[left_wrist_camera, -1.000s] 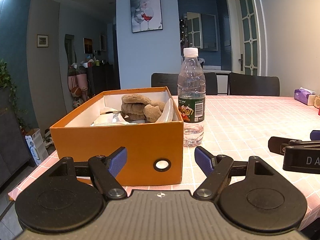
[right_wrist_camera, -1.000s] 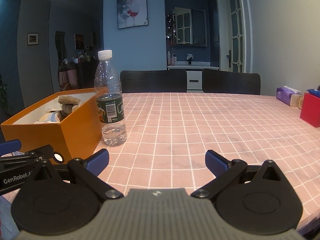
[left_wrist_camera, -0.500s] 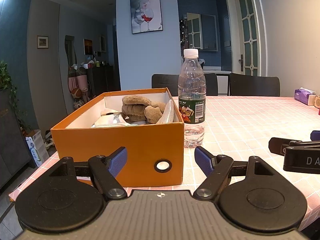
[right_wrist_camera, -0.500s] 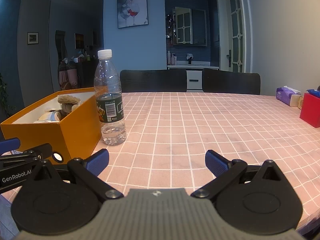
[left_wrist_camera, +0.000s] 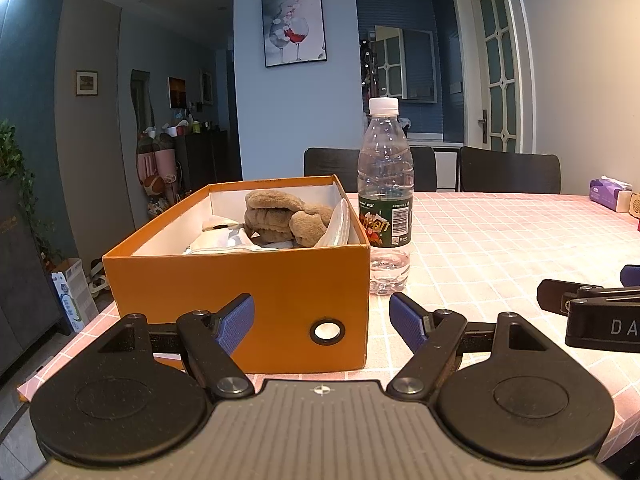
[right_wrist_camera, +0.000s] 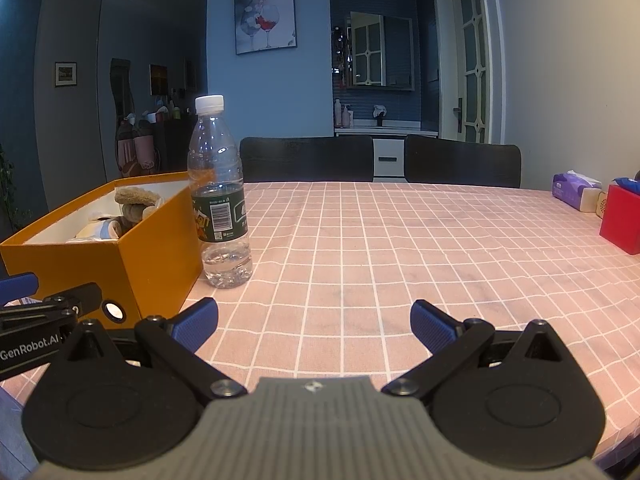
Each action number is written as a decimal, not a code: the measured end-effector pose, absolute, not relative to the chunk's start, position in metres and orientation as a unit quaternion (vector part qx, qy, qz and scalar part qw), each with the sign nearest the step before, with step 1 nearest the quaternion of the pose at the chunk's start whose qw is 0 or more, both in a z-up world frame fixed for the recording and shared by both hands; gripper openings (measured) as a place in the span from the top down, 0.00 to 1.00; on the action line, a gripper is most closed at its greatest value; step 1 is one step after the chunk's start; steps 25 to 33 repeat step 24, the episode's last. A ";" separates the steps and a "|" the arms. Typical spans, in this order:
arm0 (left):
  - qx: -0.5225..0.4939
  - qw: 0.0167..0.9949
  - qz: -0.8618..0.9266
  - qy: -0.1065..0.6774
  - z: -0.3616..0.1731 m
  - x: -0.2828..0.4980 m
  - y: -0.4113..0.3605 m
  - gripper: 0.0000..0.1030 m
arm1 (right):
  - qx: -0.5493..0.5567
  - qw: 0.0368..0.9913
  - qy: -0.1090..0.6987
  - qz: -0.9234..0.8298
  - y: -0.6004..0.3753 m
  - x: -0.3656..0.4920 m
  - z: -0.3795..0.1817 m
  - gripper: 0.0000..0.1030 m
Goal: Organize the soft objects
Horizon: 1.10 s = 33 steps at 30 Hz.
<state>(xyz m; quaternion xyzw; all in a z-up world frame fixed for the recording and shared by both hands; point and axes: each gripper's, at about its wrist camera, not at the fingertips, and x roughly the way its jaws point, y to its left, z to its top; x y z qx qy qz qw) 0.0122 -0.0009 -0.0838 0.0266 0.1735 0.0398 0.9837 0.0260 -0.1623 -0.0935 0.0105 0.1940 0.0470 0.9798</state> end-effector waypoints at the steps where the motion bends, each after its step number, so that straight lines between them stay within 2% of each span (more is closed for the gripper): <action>1: 0.027 0.984 0.039 0.174 -0.084 0.012 -0.001 0.13 | 0.010 0.980 0.194 0.047 -0.162 0.026 -0.094 0.03; 33: 0.027 0.984 0.038 0.174 -0.083 0.012 0.000 0.13 | 0.013 0.979 0.197 0.044 -0.163 0.025 -0.095 0.03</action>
